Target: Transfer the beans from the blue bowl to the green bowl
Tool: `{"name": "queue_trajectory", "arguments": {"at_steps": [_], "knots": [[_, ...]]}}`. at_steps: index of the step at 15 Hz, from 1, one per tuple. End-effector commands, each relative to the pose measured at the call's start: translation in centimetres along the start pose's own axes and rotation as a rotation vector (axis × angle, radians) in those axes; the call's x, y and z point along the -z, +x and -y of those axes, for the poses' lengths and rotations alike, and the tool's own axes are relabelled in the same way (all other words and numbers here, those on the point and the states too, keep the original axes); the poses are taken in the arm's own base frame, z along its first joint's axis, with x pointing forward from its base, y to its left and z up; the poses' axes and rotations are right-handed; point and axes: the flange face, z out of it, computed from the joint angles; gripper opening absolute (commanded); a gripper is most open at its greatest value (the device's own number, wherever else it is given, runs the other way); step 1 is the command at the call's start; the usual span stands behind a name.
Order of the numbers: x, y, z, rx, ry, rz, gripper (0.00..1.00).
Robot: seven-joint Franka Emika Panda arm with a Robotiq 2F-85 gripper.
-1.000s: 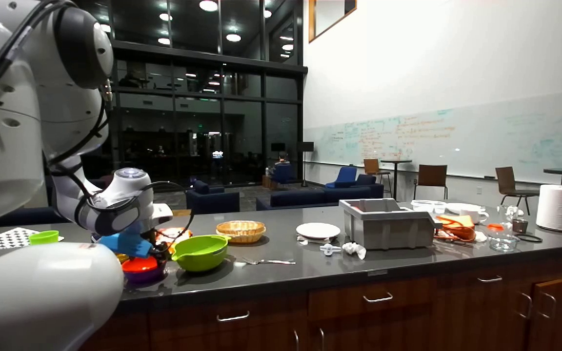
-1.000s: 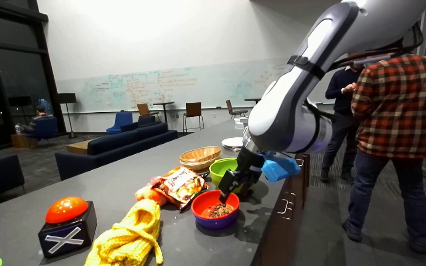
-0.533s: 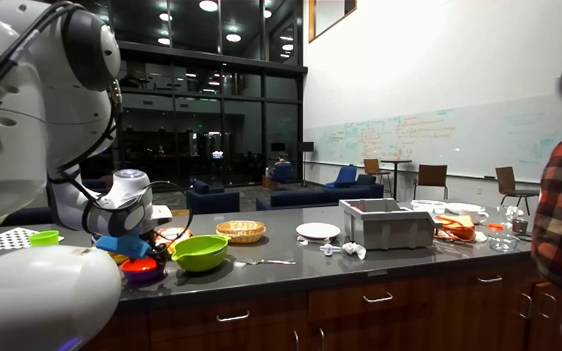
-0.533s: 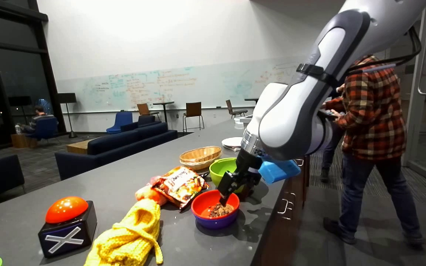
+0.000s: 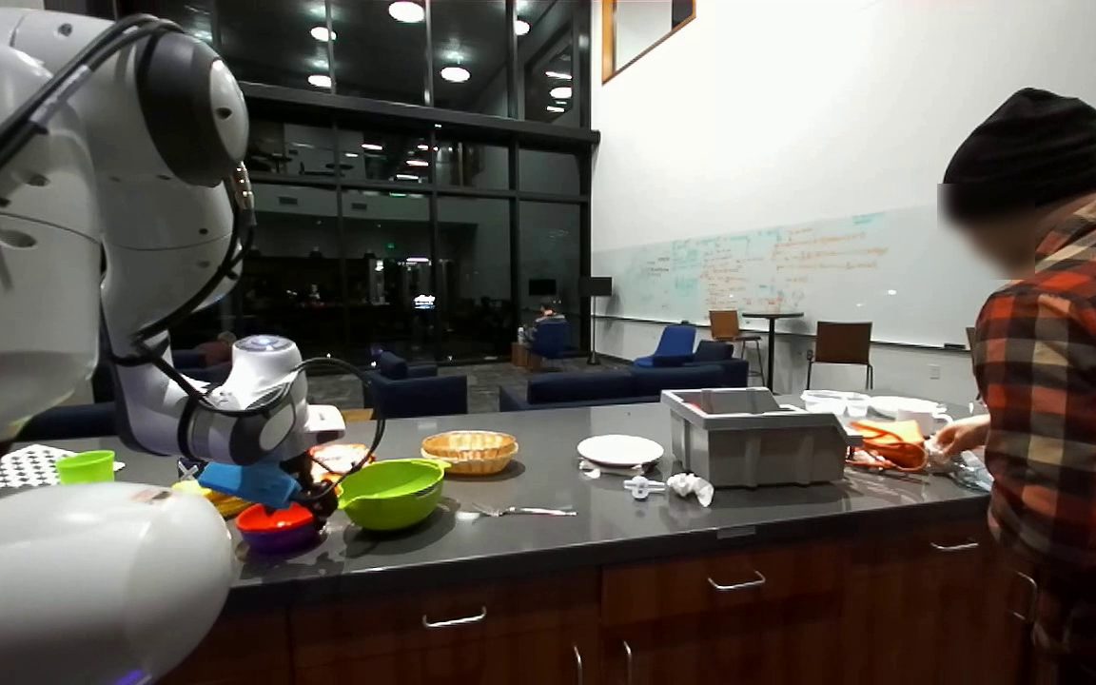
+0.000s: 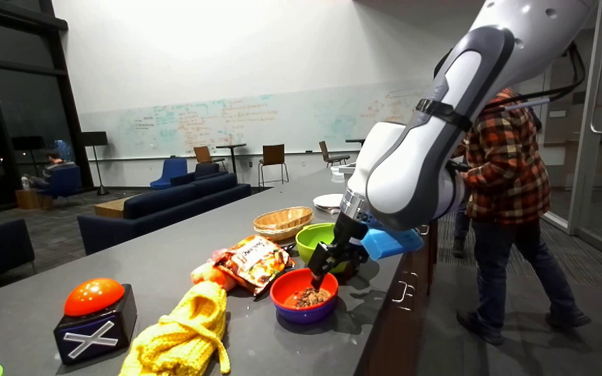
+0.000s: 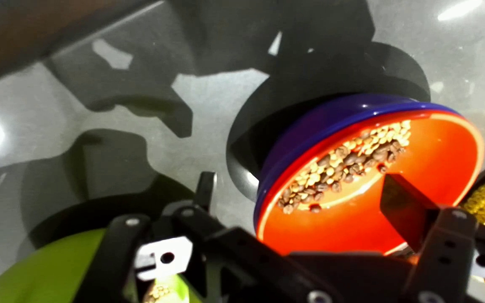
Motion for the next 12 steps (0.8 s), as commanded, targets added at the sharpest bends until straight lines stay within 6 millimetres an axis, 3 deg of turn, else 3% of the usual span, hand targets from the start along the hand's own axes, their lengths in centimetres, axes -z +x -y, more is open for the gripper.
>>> {"name": "queue_trajectory", "arguments": {"at_steps": [1,6,11,12], "knots": [[-0.46,0.3,0.25,-0.027,-0.003,0.01,1.0],[-0.7,0.45,0.37,-0.04,-0.003,0.01,0.99],[-0.9,0.39,0.45,-0.051,-0.009,0.018,0.77],[-1.12,0.39,0.44,-0.052,-0.01,0.02,0.82]]}}
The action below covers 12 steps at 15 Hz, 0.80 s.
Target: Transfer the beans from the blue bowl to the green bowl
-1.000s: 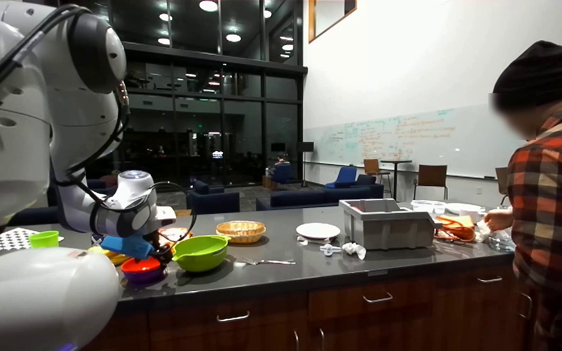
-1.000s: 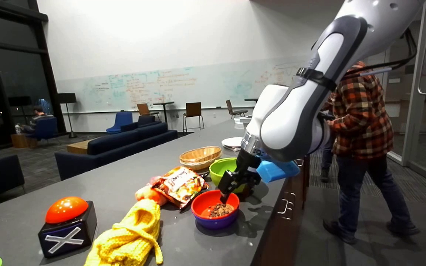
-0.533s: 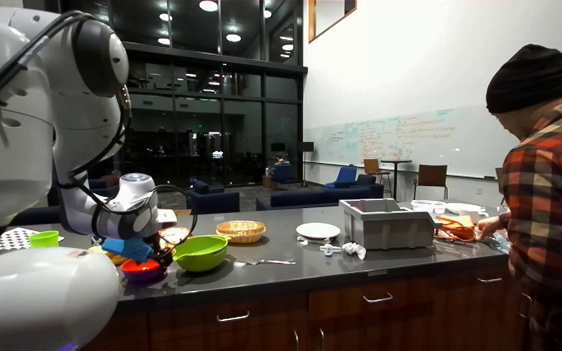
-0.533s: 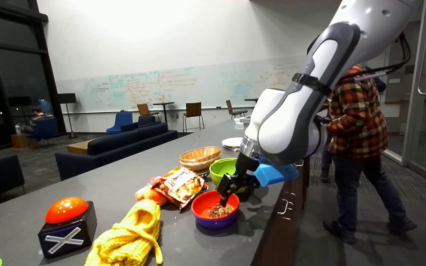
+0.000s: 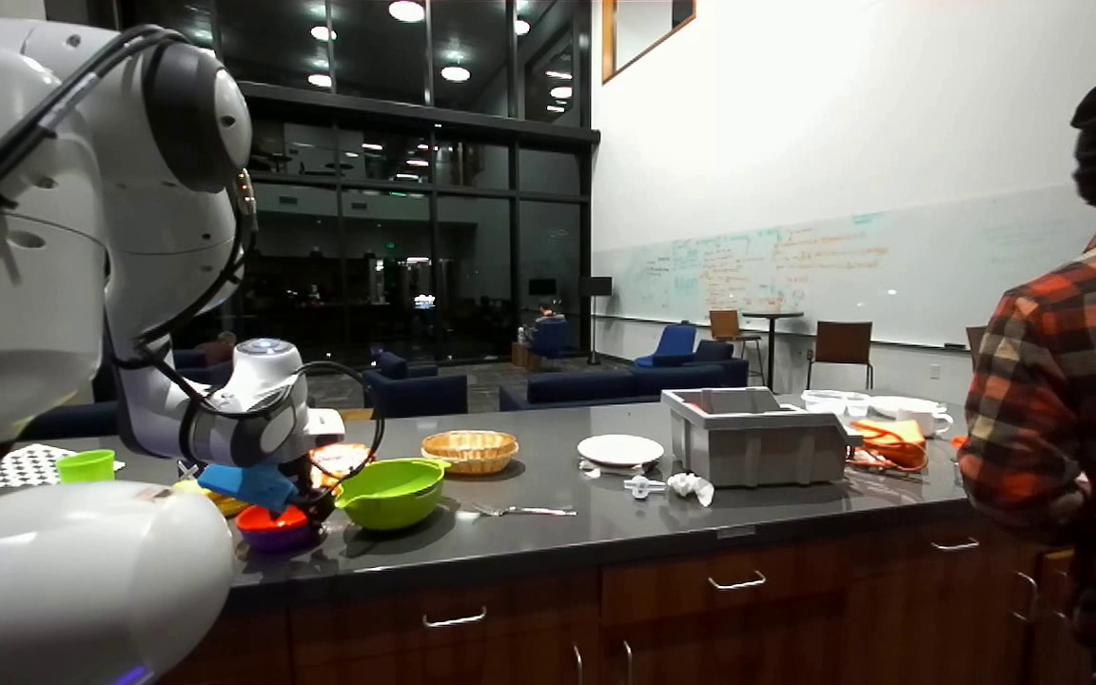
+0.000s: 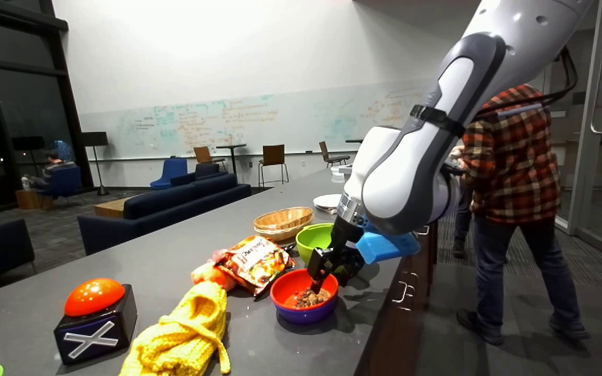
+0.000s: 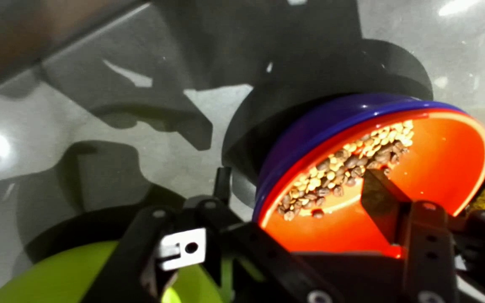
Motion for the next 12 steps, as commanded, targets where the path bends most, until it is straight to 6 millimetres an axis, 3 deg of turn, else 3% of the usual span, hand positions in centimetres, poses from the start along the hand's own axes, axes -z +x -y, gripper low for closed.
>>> {"name": "queue_trajectory", "arguments": {"at_steps": [1,7,8,9,10,12], "knots": [[-0.4,0.2,0.2,-0.016,-0.01,0.014,0.83],[-1.3,-0.1,0.3,-0.021,-0.025,0.033,0.81],[-1.5,0.0,0.4,-0.024,-0.025,0.031,0.73],[-1.4,0.0,0.5,-0.028,-0.026,0.03,0.56],[-1.5,0.1,0.6,-0.028,-0.027,0.027,0.56],[-1.5,0.3,0.7,-0.027,-0.029,0.023,0.43]]}}
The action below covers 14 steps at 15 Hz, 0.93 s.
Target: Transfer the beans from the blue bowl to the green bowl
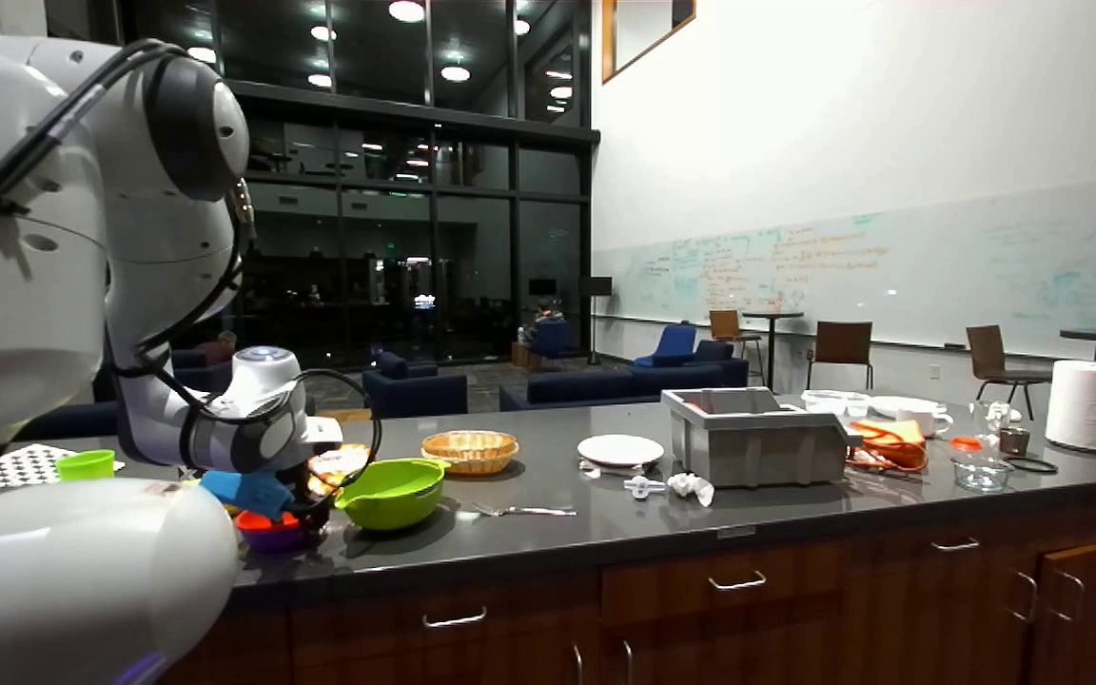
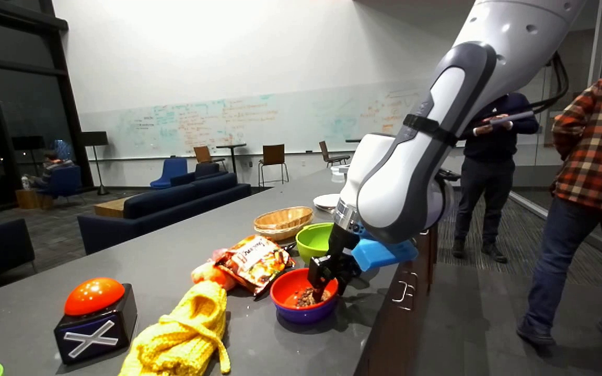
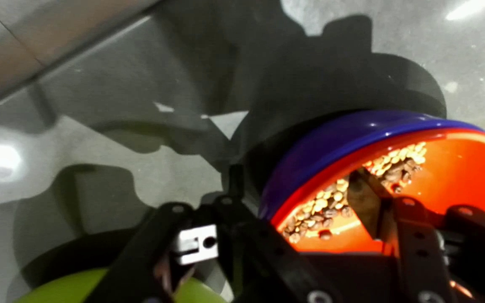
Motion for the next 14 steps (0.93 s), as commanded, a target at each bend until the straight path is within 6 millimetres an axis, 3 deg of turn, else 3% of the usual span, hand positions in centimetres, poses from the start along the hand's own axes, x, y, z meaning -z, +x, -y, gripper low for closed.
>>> {"name": "queue_trajectory", "arguments": {"at_steps": [1,5,6,14], "knots": [[-0.01,0.59,0.41,-0.007,-0.01,-0.005,0.34],[-0.11,0.88,0.53,0.0,-0.022,-0.014,0.03],[-0.12,0.92,0.57,0.004,-0.026,-0.013,0.0],[0.25,1.57,1.35,0.005,-0.035,-0.015,0.02]]}}
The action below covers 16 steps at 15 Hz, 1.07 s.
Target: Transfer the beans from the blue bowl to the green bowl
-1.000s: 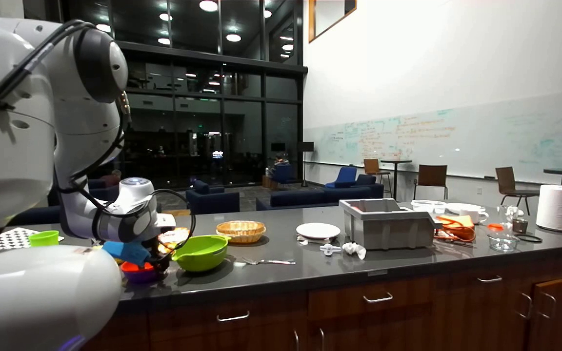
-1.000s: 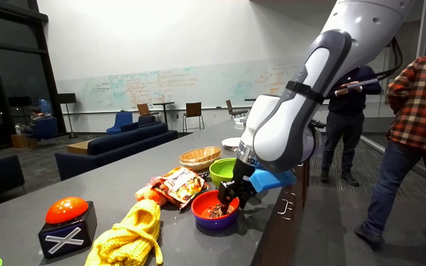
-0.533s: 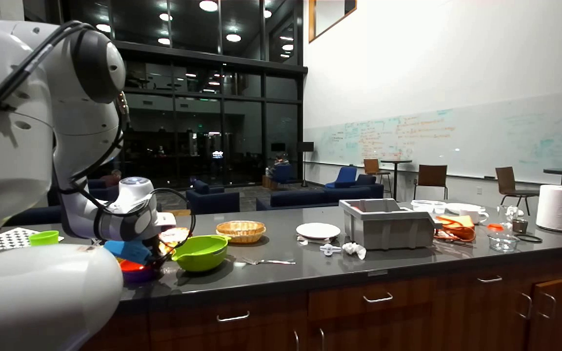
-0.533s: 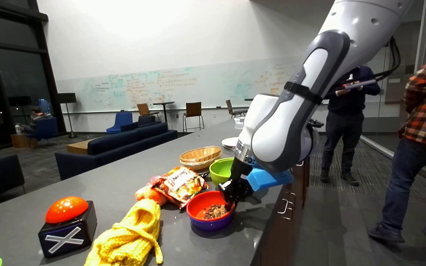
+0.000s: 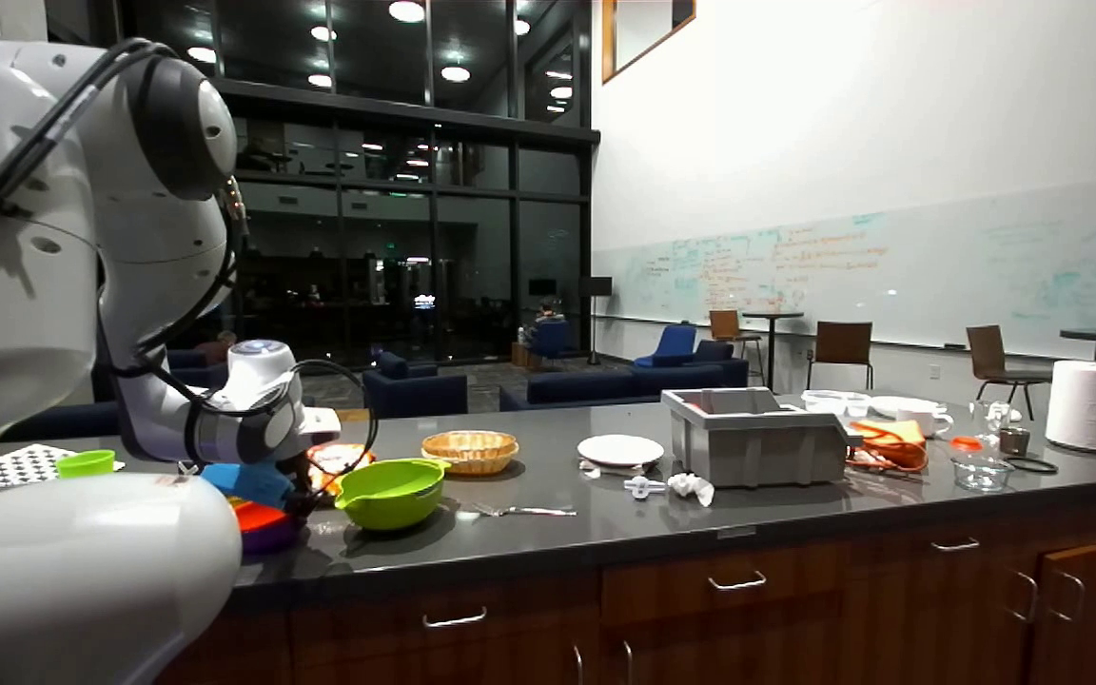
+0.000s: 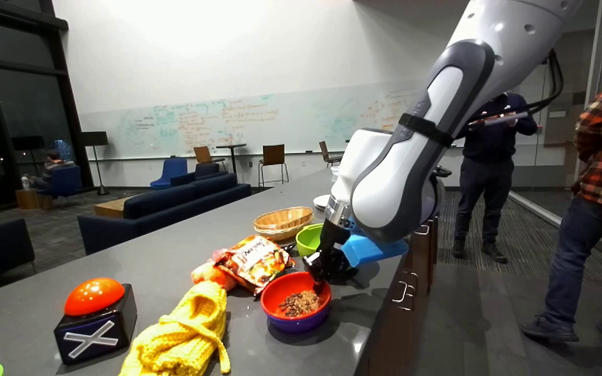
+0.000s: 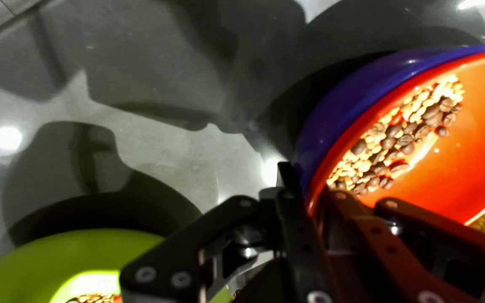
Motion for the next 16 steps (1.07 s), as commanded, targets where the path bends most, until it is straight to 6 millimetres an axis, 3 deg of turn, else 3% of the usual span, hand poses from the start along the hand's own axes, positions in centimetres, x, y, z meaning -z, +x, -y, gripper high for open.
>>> {"name": "queue_trajectory", "arguments": {"at_steps": [1,9,16], "knots": [[0.0,0.2,0.3,-0.008,-0.014,0.029,0.02],[2.5,0.7,2.8,0.023,0.031,0.061,0.02],[6.1,1.5,5.3,0.064,0.095,0.015,0.02]]}}
